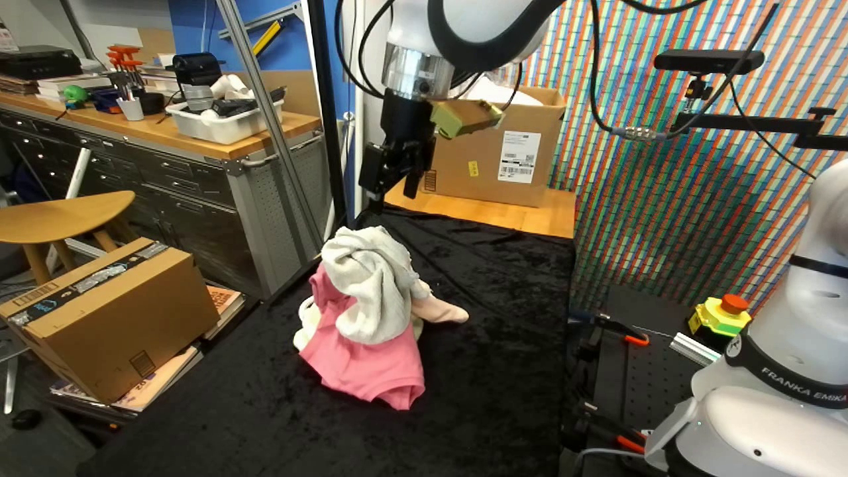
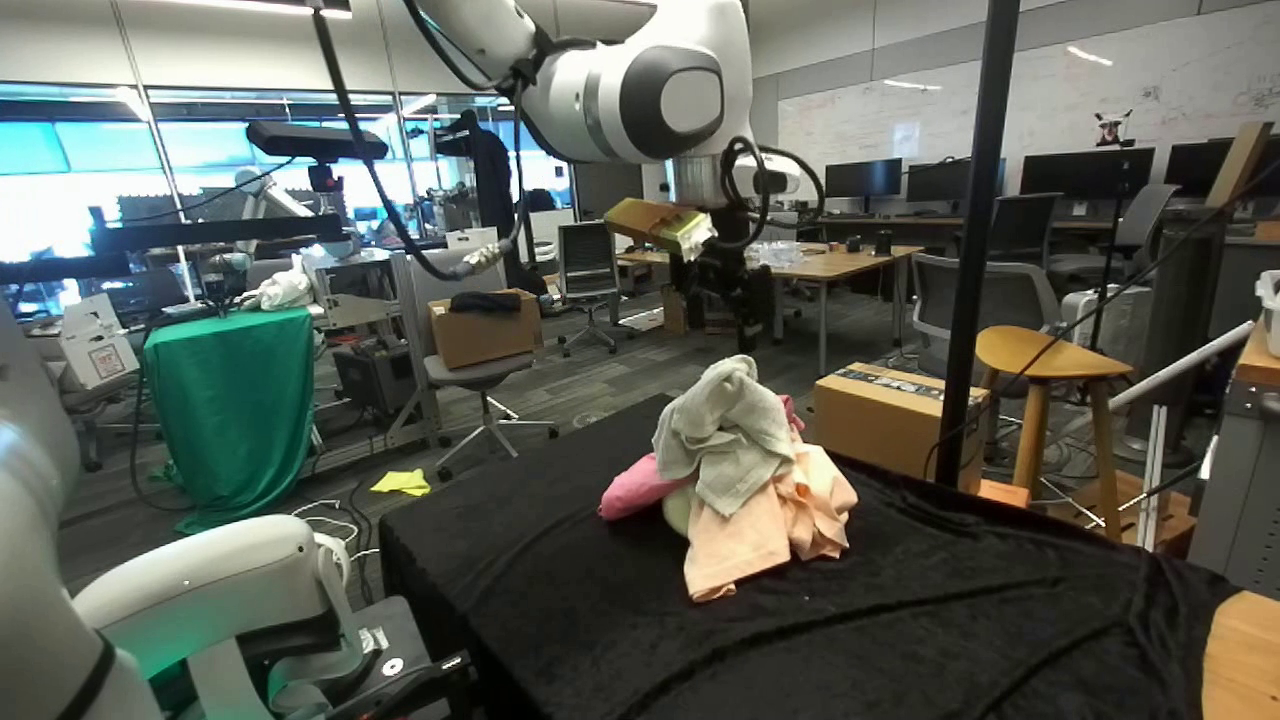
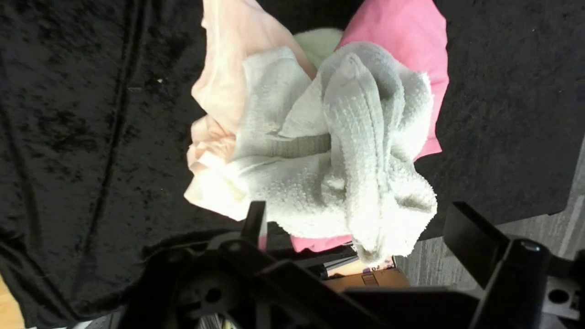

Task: Pile the items on the black tablecloth together.

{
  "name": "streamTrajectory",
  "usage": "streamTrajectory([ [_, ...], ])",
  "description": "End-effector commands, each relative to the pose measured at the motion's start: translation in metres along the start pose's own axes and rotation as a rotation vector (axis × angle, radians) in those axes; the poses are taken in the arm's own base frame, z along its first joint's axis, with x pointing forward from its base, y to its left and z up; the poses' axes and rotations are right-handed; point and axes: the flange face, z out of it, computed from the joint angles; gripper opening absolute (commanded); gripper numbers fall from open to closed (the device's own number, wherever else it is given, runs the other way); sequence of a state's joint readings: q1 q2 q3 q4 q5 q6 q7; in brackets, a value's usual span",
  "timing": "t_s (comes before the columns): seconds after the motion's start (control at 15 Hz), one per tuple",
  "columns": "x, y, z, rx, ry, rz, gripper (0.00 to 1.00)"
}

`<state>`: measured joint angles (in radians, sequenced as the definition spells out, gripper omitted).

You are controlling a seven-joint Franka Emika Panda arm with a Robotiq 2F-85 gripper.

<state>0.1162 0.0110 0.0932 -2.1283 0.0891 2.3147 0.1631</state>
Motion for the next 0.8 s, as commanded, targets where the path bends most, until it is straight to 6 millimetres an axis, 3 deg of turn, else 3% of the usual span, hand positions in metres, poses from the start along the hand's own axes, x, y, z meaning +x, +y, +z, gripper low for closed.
streamTrajectory([
  [0.0, -0.041, 0.023, -0.057, -0.033, -0.089, 0.016, 1.0],
  [0.33, -0.099, 0.058, -0.128, -0.031, -0.234, 0.028, 1.0],
  [0.53, -0.131, 0.076, -0.157, -0.025, -0.264, 0.03, 1.0],
  [0.73, -0.157, 0.089, -0.174, -0.007, -0.26, 0.032, 1.0],
])
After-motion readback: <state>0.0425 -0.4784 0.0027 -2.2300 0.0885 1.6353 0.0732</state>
